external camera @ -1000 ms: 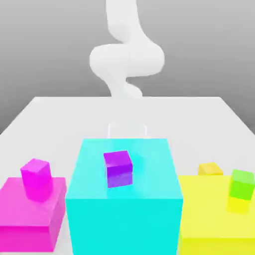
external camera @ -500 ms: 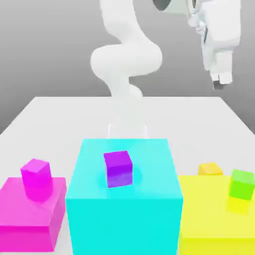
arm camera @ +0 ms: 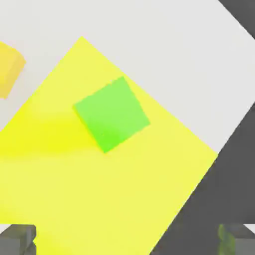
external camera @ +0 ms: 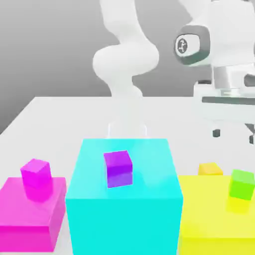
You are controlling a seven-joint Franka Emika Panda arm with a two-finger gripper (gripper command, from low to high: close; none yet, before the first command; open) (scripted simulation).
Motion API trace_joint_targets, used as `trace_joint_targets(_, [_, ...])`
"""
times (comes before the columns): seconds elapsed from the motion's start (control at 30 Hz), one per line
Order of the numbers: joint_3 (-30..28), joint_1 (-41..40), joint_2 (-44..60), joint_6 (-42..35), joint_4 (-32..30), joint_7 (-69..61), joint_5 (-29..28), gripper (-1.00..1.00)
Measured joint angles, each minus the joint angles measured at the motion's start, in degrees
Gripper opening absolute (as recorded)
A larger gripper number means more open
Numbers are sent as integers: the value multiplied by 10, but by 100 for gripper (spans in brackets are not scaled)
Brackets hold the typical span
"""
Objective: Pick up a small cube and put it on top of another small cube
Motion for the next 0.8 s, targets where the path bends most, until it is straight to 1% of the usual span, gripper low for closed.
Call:
trace_joint_targets(0.27, [-5, 72, 61, 46, -47, -214, 22, 0])
trace_joint_targets(0.5, [5, 136, 115, 85, -88, -416, 62, 0])
trace_joint_targets(0.6, [12, 142, 167, 127, -85, -458, 95, 0])
trace_joint_targets(0.7, [41, 119, 227, 177, -75, -485, 130, 0])
trace_joint_targets(0.77, [64, 99, 269, 212, -68, -495, 140, 0])
trace_joint_targets(0.8, [70, 93, 280, 221, -66, -497, 142, -100])
